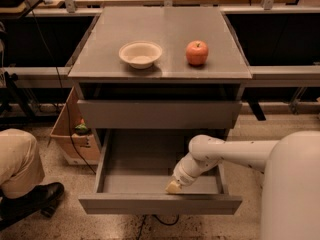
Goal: Open middle drawer
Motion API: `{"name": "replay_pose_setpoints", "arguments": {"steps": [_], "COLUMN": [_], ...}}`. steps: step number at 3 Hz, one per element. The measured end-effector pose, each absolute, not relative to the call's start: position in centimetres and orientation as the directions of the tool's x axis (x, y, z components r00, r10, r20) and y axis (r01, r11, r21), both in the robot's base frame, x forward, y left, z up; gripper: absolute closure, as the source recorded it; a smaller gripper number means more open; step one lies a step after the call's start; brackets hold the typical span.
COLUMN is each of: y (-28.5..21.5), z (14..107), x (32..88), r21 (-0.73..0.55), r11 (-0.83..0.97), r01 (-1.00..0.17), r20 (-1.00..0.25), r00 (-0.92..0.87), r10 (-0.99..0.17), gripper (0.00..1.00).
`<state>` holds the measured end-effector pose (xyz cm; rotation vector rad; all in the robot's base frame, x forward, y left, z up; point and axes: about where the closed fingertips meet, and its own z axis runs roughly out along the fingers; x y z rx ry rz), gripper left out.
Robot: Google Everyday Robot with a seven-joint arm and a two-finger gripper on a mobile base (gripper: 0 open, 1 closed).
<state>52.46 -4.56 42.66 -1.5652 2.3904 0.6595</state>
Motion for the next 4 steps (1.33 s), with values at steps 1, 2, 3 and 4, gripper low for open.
{"name": "replay_pose_setpoints", "arguments": {"steps": [1,2,3,4], "y": [-4.4,-4.5,-5.3,-5.9], "z": [43.2,43.9,44.9,45.8], "x": [50.3,47.5,45.3,43.6], "r21": [0.293,0.339,0.360,0.371], "r11": [0.338,0.332,0.338,0.341], "r01": [-0.894,-0.880,-0.870,-0.864], "r20": [-0.370,-0.330,-0.296,-0.271], "r00": [-0.433,-0.442,-0.449,-0.452], "r10": [-0.822,-0.834,-0.843,-0.850], "gripper": [1.00,1.00,1.00,1.00]}}
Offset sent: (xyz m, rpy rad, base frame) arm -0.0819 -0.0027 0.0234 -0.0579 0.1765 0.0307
